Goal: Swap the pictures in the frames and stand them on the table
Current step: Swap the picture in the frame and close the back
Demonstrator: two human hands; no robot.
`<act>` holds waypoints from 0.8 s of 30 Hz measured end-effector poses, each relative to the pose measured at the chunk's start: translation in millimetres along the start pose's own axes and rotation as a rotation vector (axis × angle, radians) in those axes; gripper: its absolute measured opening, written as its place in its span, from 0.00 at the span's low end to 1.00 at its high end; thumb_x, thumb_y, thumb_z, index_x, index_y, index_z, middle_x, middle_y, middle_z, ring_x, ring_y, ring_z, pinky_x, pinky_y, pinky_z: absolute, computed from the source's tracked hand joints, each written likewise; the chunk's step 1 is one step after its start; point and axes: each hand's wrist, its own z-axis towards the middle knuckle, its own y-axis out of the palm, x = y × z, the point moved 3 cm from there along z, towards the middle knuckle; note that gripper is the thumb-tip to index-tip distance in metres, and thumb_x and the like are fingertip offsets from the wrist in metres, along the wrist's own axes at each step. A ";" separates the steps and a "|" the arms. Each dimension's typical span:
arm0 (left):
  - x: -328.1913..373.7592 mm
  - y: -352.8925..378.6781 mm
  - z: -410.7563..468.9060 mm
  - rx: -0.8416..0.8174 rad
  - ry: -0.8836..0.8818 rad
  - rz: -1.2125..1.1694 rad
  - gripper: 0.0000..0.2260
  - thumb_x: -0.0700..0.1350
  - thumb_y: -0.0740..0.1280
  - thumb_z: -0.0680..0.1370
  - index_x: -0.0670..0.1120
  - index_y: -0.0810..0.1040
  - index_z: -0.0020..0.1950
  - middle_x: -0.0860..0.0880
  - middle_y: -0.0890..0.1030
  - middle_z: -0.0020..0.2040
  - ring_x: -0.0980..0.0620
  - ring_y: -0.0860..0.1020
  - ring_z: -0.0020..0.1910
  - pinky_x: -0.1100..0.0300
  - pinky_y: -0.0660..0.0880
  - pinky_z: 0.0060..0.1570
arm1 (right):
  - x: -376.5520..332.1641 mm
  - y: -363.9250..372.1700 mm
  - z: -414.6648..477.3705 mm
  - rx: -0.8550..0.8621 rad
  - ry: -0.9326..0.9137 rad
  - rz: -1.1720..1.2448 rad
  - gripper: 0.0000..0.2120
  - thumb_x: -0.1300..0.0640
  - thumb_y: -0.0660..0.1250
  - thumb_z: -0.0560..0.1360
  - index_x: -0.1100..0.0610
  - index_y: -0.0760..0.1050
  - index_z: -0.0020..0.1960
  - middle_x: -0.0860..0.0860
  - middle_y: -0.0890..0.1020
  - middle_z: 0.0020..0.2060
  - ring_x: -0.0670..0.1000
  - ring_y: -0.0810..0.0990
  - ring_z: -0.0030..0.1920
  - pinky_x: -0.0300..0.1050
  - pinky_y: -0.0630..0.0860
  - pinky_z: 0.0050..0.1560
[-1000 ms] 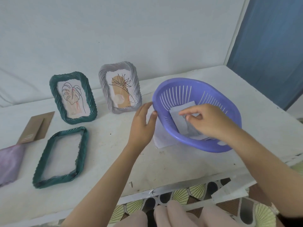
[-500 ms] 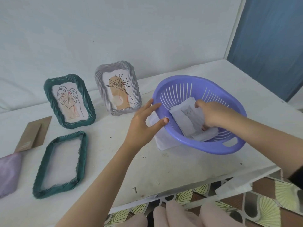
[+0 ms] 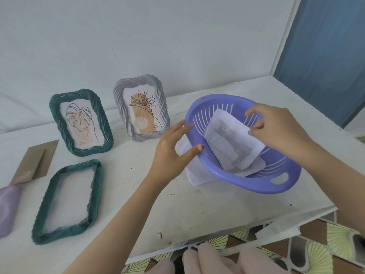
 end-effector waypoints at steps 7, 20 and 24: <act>40.7 -16.4 4.6 0.088 -0.119 -0.392 0.11 0.47 0.66 0.77 0.55 0.70 0.58 0.50 0.81 0.51 0.53 0.83 0.42 0.57 0.80 0.41 | -61.4 -2.4 -36.5 0.174 -0.301 0.281 0.17 0.62 0.69 0.71 0.52 0.72 0.58 0.44 0.82 0.35 0.40 0.77 0.42 0.26 0.68 0.43; -9.3 -85.4 -21.3 0.222 -0.275 -0.500 0.11 0.30 0.63 0.75 0.46 0.71 0.50 0.45 0.78 0.34 0.50 0.77 0.30 0.57 0.77 0.32 | -121.7 75.9 -56.6 0.108 -0.386 0.292 0.18 0.45 0.63 0.72 0.51 0.73 0.59 0.46 0.76 0.58 0.46 0.70 0.62 0.32 0.61 0.58; -30.9 -121.7 -41.2 0.190 -0.162 -0.465 0.09 0.32 0.62 0.74 0.45 0.75 0.45 0.53 0.78 0.37 0.55 0.75 0.34 0.63 0.74 0.34 | -146.2 101.8 -63.6 0.011 -0.298 0.517 0.10 0.53 0.65 0.73 0.45 0.73 0.54 0.34 0.76 0.51 0.36 0.72 0.56 0.27 0.66 0.55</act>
